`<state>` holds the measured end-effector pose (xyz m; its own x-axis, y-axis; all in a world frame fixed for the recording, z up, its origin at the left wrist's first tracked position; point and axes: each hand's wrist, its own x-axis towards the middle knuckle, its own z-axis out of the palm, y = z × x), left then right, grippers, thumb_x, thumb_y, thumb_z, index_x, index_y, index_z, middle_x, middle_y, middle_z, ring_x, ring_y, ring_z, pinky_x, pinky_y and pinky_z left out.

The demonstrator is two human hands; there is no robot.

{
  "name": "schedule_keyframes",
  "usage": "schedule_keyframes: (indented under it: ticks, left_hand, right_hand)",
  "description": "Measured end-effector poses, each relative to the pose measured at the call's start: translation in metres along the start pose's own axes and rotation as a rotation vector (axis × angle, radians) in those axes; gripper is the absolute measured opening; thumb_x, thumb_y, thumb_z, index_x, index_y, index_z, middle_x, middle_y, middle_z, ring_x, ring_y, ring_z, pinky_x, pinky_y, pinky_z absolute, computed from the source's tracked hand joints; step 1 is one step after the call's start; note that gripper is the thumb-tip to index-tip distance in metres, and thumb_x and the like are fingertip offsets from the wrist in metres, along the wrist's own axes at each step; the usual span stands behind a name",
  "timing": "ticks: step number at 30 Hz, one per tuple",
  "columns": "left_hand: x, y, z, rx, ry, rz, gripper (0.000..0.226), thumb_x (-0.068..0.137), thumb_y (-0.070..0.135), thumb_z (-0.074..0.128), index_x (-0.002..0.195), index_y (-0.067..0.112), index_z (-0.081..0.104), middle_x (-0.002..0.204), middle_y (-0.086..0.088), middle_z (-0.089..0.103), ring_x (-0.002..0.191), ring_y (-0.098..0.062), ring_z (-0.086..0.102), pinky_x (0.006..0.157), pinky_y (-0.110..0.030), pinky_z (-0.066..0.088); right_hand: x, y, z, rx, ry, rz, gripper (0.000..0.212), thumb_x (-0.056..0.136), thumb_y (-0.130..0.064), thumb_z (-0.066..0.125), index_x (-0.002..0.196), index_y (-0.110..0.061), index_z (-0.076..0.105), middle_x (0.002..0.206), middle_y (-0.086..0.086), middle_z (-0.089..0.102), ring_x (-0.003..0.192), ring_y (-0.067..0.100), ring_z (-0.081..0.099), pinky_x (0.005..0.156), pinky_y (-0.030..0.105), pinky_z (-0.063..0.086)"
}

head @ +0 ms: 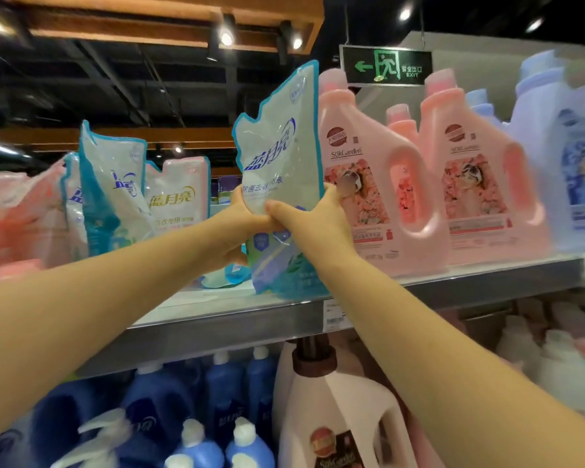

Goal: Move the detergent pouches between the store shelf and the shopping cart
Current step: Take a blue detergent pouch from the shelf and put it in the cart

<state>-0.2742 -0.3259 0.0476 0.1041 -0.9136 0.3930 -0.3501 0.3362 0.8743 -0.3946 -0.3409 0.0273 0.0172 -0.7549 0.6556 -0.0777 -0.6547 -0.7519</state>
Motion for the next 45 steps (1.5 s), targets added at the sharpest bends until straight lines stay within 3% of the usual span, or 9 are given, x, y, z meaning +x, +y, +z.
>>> schedule_keyframes:
  ticks: [3,6,12,19,24,30,34,37,45]
  left_hand:
    - [-0.010,0.011,0.010,0.086,0.060,0.145,0.099,0.051,0.018,0.073,0.136,0.030,0.026,0.091,-0.004,0.063,0.067,-0.013,0.056,0.074,-0.041,0.055]
    - [-0.020,0.030,0.021,0.178,0.136,0.277,0.107,0.037,0.019,0.071,0.134,0.028,0.027,0.103,0.003,0.060,0.058,-0.003,0.058,0.062,-0.025,0.050]
    - [-0.048,0.068,0.049,0.279,0.235,0.482,0.089,0.071,-0.006,0.074,0.136,0.030,0.025,0.096,0.027,0.047,0.069,0.029,0.051,0.057,0.002,0.041]
    - [-0.115,0.070,0.107,0.184,0.218,0.548,0.103,0.046,0.013,0.077,0.138,0.019,0.032,0.113,0.003,0.062,0.089,-0.004,0.065,0.072,-0.017,0.054]
    - [-0.183,0.046,0.160,0.147,0.104,0.503,0.101,0.060,0.005,0.078,0.133,0.050,0.024,0.106,0.009,0.062,0.077,0.008,0.062,0.067,-0.010,0.051]
    - [-0.273,0.001,0.243,-0.028,-0.139,0.322,0.097,0.043,0.021,0.070,0.132,0.032,0.035,0.099,0.005,0.065,0.065,-0.012,0.062,0.043,-0.022,0.046]
    - [-0.325,-0.021,0.316,-0.091,-0.260,0.261,0.088,0.043,0.017,0.072,0.125,0.028,0.042,0.100,0.007,0.067,0.082,-0.014,0.067,0.055,-0.037,0.057]
    - [-0.360,-0.028,0.383,-0.118,-0.365,0.223,0.097,0.041,0.022,0.071,0.132,0.027,0.037,0.103,0.010,0.066,0.076,-0.006,0.063,0.054,-0.023,0.047]
    - [-0.429,-0.057,0.602,-0.139,-0.654,0.074,0.091,0.045,0.022,0.074,0.128,0.025,0.037,0.111,0.006,0.064,0.097,-0.017,0.065,0.079,-0.046,0.055]
  right_hand:
    - [0.001,0.001,-0.004,0.135,0.060,-0.060,0.064,0.069,-0.035,0.076,0.121,-0.018,0.042,0.108,0.003,0.059,0.096,0.022,0.060,0.084,0.037,0.053]
    - [-0.002,-0.004,-0.016,0.261,0.087,-0.157,0.046,0.076,-0.029,0.075,0.108,-0.022,0.042,0.099,-0.004,0.059,0.084,0.010,0.059,0.064,0.008,0.047]
    - [-0.017,-0.016,-0.050,0.391,0.105,-0.217,0.046,0.079,-0.036,0.071,0.112,-0.023,0.042,0.102,-0.006,0.060,0.091,0.012,0.060,0.071,0.018,0.048]
    - [-0.081,-0.023,-0.115,0.390,0.142,-0.175,0.044,0.076,-0.029,0.075,0.111,-0.023,0.048,0.087,-0.019,0.060,0.074,-0.010,0.058,0.064,0.007,0.045]
    - [-0.169,-0.014,-0.167,0.307,0.196,-0.064,0.048,0.075,-0.026,0.076,0.115,-0.023,0.050,0.088,-0.017,0.061,0.068,-0.014,0.058,0.058,0.004,0.043]
    - [-0.292,0.013,-0.237,0.168,0.298,0.157,0.042,0.071,-0.028,0.078,0.101,-0.033,0.049,0.099,-0.007,0.066,0.083,0.005,0.066,0.068,0.024,0.054]
    - [-0.360,0.031,-0.297,0.015,0.401,0.314,0.060,0.054,-0.053,0.071,0.105,-0.033,0.048,0.101,-0.007,0.067,0.091,0.015,0.067,0.081,0.044,0.055]
    - [-0.404,0.044,-0.355,-0.060,0.516,0.405,0.056,0.051,-0.051,0.073,0.099,-0.032,0.050,0.095,-0.009,0.067,0.088,0.012,0.067,0.081,0.042,0.055]
    - [-0.498,0.104,-0.530,-0.266,0.762,0.702,0.088,0.045,-0.059,0.068,0.120,-0.019,0.047,0.110,0.000,0.064,0.104,0.025,0.063,0.088,0.041,0.050]
